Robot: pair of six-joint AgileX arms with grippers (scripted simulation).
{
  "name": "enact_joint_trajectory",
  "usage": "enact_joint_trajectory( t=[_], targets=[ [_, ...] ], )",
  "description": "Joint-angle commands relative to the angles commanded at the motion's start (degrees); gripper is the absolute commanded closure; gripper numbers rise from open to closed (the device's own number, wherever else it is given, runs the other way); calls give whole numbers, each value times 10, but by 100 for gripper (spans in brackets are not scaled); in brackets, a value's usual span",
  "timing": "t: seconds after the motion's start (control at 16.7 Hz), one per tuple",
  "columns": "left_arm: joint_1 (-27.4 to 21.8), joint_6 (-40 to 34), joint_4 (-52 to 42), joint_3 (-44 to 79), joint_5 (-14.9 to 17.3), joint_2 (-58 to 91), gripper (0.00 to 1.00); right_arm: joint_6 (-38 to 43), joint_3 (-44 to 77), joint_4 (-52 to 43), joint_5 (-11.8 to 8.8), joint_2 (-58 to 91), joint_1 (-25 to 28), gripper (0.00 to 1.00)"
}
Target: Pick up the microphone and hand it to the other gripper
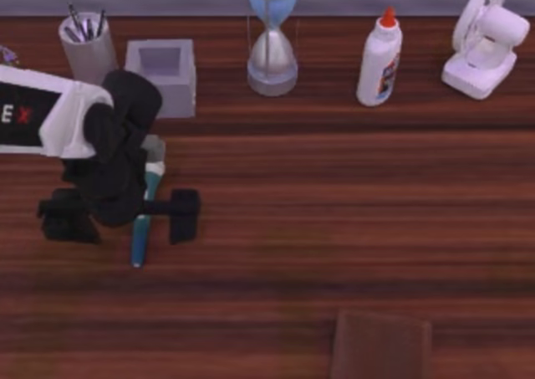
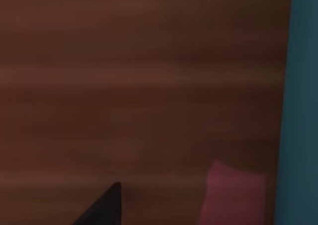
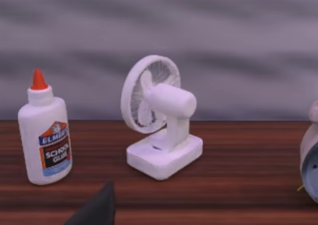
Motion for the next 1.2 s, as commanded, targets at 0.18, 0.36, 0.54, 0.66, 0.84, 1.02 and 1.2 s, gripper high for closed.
enact_joint_trajectory(
  t=[0.18, 0.36, 0.54, 0.66, 0.84, 1.02, 1.2],
  targets=[
    [0, 0, 0, 0, 0, 0, 53, 0, 0, 0, 0, 0, 0, 0],
    [0, 0, 0, 0, 0, 0, 75, 0, 0, 0, 0, 0, 0, 0],
    [0, 0, 0, 0, 0, 0, 98, 0, 0, 0, 0, 0, 0, 0],
    [0, 0, 0, 0, 0, 0, 100, 0, 0, 0, 0, 0, 0, 0],
    [0, 0, 0, 0, 0, 0, 100, 0, 0, 0, 0, 0, 0, 0],
    [0, 0, 0, 0, 0, 0, 100, 0, 0, 0, 0, 0, 0, 0],
    [-1, 9, -14, 13, -7, -40, 100, 0, 0, 0, 0, 0, 0, 0]
  ],
)
